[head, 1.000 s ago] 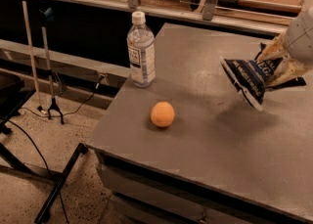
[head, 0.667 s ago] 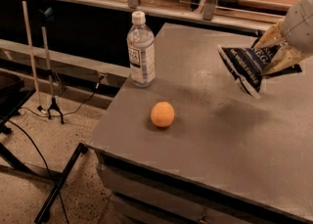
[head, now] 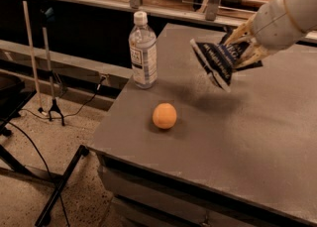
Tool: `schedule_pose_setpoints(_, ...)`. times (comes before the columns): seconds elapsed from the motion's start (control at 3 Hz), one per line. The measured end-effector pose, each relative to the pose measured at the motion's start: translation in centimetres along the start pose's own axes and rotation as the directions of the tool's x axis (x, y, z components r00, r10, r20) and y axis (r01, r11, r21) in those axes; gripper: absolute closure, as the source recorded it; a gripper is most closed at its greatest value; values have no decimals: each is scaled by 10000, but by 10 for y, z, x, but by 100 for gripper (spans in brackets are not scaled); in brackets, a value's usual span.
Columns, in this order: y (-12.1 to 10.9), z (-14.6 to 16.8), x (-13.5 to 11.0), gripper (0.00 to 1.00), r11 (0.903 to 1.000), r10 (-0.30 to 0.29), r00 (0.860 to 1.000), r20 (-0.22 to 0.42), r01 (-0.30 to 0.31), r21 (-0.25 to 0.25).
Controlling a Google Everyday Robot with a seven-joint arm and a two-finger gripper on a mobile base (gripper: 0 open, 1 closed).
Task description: Move blue chip bag near blue plastic bottle
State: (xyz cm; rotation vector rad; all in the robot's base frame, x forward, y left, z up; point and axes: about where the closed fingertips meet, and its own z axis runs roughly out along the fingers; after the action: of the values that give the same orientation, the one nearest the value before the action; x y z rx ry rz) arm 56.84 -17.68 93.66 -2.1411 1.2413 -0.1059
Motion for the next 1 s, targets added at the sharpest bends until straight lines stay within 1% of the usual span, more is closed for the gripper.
schedule_pose_setpoints(0.33,-12,23,-13,100,9986,-458,9969,646,441,277)
schedule_pose_setpoints(0.67,-21,43,-30,100,9946,-974,9879,1208,923,478)
schedule_pose_setpoints(1.0,-25,59,-44,87,9898,-1362,9789,1522,1280,621)
